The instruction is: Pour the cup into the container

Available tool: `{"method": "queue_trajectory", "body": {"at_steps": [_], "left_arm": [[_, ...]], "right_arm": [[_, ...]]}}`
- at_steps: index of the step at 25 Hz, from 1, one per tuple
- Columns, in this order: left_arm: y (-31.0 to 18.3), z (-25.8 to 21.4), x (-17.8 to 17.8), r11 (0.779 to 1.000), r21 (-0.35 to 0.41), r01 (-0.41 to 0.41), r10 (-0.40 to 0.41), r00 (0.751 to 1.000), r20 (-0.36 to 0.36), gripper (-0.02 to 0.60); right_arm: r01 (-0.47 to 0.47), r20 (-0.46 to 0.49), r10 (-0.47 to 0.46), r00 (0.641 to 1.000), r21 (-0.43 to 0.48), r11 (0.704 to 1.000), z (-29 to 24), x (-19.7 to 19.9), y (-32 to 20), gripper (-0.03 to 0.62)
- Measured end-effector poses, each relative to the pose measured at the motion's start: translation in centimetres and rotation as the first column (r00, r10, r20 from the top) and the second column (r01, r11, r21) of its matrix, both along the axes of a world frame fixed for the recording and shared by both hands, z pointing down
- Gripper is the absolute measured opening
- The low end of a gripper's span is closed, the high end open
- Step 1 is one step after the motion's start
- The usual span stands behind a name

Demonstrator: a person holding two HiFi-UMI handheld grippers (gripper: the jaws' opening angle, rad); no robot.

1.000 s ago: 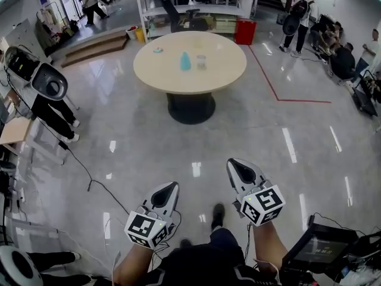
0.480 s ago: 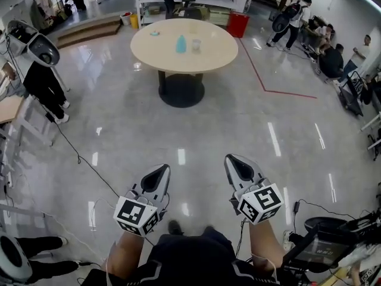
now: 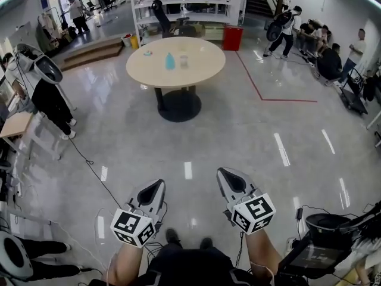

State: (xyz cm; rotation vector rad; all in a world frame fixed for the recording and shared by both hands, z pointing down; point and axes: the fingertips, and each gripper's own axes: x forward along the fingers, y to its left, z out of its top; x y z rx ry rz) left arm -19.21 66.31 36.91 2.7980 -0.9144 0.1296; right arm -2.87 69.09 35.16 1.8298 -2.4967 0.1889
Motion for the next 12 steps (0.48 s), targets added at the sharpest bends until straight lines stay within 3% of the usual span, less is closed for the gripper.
{"method": "queue_trajectory", "body": {"at_steps": [7, 12], "left_arm": [[2.7, -1.1, 1.8, 1.000, 0.012, -0.024, 0.024, 1.000, 0.015, 0.000], [2.5, -2.7, 0.7, 0.998, 0.046, -0.039, 0.039, 0.999, 0.011, 0.000]], "right_arm": [[0.015, -0.009, -0.015, 1.000, 0.016, 1.000, -0.8, 1.3, 1.9, 0.006], [-0.011, -0.007, 0.011, 1.000, 0.033, 0.999, -2.3, 0.4, 1.9, 0.006]]}}
